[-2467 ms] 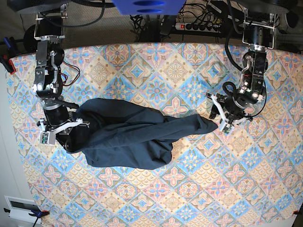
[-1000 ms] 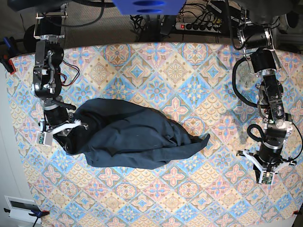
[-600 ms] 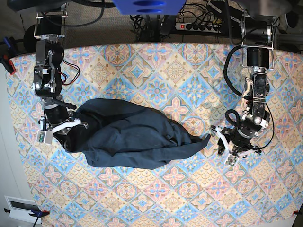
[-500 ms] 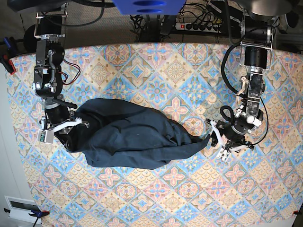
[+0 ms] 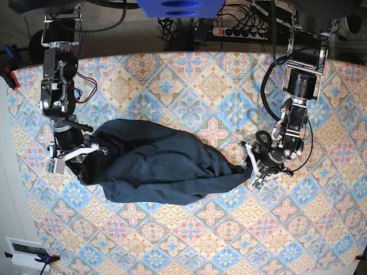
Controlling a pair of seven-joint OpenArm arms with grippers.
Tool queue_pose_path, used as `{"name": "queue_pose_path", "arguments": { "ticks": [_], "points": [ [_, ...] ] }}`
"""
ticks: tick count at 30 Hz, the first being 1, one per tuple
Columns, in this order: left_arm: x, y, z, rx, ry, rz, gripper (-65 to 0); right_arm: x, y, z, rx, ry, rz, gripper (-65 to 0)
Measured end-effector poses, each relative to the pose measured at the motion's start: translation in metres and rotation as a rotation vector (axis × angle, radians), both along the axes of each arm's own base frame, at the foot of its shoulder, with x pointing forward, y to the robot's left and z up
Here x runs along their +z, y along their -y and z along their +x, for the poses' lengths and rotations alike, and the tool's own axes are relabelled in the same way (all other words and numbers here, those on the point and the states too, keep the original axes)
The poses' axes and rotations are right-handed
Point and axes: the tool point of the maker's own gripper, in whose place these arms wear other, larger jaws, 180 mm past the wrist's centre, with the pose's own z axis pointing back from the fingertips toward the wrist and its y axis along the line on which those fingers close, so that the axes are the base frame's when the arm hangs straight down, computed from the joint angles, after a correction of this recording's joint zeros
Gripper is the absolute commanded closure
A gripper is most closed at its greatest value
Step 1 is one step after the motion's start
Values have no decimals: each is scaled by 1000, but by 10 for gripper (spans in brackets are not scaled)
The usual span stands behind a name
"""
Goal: Layout the t-shirt on the table in an organized manner, then fold the t-shirt properly
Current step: 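Lift the shirt with both grippers and swing it across the table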
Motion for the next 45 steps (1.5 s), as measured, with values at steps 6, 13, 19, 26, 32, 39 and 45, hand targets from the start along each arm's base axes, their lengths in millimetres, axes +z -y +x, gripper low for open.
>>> {"name": "queue_pose_path", "arguments": {
  "ticks": [6, 13, 19, 26, 32, 39, 45],
  "points": [
    [-4, 17, 19, 14, 32, -81, -230, 0, 0, 0, 0, 0, 1, 0],
    [-9, 32, 36, -12, 54, -103, 0, 1, 0, 0, -1, 1, 0, 0],
    [56, 21, 69, 16, 231, -125, 0, 4, -1, 0, 1, 8, -2, 0],
    [158, -25, 87, 147, 421, -147, 0, 6, -1, 2, 3, 15, -1, 0],
    [229, -47, 80, 183, 569, -168, 0, 0, 5, 5, -9, -4, -2, 0],
    [319, -90, 69, 233, 733, -85, 0, 38, 17, 37, -4, 89, -39, 0],
    [351, -126, 59, 311, 798, -98, 0, 67, 27, 64, -13, 143, -41, 0]
  ]
}}
